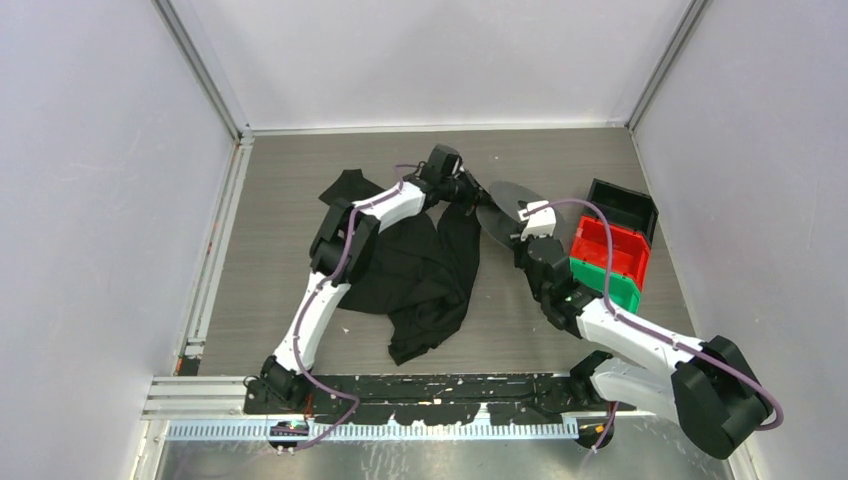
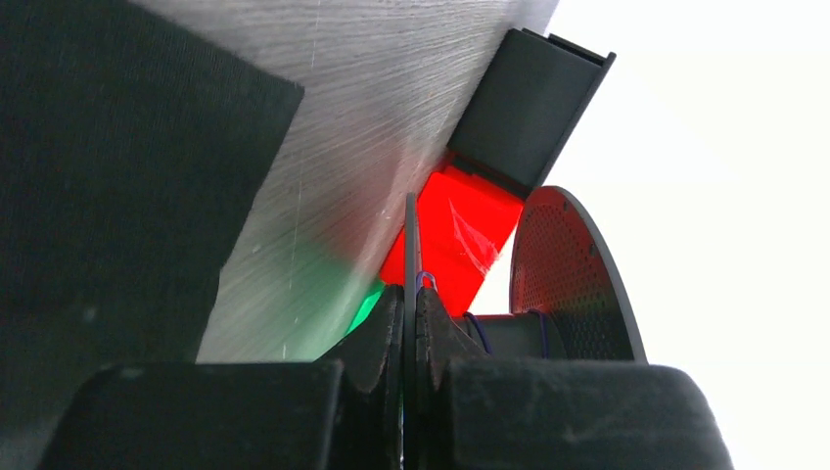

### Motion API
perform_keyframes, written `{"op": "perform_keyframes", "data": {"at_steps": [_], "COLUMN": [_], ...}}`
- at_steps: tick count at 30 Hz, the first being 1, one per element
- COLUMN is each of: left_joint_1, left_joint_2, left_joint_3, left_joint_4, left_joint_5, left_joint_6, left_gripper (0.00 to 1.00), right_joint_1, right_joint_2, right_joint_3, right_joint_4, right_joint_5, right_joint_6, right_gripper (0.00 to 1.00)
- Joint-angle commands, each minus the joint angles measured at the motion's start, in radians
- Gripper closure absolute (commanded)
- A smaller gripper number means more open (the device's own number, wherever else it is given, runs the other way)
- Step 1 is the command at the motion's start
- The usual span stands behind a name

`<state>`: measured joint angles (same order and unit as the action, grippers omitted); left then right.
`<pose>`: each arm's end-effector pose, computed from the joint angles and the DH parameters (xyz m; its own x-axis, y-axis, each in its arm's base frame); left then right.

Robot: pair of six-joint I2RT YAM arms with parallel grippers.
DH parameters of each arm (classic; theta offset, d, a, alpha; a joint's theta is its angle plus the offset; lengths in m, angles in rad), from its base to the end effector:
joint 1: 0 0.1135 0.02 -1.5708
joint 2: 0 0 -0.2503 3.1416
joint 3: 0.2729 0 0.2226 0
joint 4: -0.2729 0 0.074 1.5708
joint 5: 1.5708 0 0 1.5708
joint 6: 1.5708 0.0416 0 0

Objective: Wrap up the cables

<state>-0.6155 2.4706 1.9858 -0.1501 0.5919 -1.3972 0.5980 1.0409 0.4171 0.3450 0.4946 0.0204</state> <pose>0.4120 -0.3198 0.1579 -0.9169 -0.3528 0.1869 -0.3309 0.4095 -0.8502 0.1837 0.1013 0.2225 -0.2298 -0.1348 -0.9639 -0.1137 0.9873 -0.1110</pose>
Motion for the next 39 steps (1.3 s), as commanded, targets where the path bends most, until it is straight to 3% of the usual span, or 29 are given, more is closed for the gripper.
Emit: {"op": "perform_keyframes", "data": {"at_steps": [1,5,12,22,39], "left_joint_1": [-0.009,-0.009,-0.009,-0.008,0.007], "left_joint_2": [0.057,0.109,0.114,0.068,-0.01], "left_joint_3": [-0.002,0.006,-0.036,-0.008,-0.05], "left_joint_4": [0.324,0.41,0.412,0.271,0.183], "left_joint_5": [0.011,0.054,0.08,0.06,0.047], "left_joint_6": [-0.033,-0.055,-0.031,0.075,0.158], "left_gripper": [0.99,0.99,0.95,0.82,0.75], "right_joint_1": [0.018,0.018,0.019,0.019,0.018], "right_joint_2": [0.016,0.046,0.087,0.091,0.148], "right_joint_3": [-0.022,-0.043,-0.05,-0.046,-0.066], "right_joint_4": [0.178,0.209,0.25,0.218,0.27], "right_joint_5": [-0.013,-0.003,-0.005,0.02,0.079], "right_joint_6": [-0.004,0.005,0.023,0.104,0.196], "right_gripper": [1.0,0.98,0.98,0.98,0.98]}}
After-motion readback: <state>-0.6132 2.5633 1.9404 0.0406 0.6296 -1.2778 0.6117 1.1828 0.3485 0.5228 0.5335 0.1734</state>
